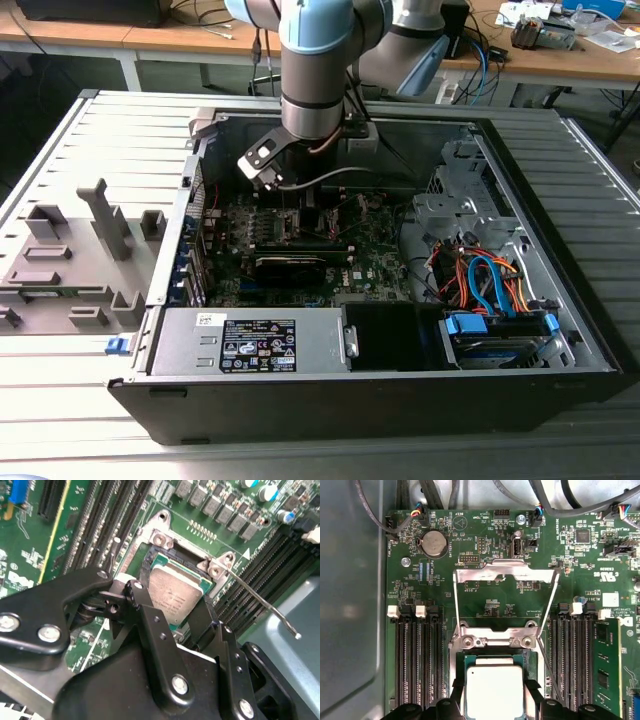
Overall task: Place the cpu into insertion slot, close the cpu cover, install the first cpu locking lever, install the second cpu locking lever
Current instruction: 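Close the cpu cover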
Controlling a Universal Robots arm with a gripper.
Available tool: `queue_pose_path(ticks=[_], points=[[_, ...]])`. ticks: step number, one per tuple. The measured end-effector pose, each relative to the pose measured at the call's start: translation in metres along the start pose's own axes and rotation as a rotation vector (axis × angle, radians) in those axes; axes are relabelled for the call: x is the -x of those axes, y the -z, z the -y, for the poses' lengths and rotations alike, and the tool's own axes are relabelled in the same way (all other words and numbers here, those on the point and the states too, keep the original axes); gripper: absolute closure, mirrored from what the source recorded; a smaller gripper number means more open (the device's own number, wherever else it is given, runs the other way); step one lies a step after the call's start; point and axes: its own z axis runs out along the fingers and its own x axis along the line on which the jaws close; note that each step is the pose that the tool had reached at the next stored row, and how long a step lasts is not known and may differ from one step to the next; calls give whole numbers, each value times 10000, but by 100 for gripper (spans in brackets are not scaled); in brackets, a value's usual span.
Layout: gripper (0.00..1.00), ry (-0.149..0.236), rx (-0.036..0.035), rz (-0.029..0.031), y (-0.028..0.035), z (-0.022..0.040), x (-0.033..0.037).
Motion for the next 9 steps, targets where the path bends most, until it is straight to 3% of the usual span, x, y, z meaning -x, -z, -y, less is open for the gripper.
queue_pose_path(ticks=[9], points=[[45,-11,-1,12,-7,1,3]])
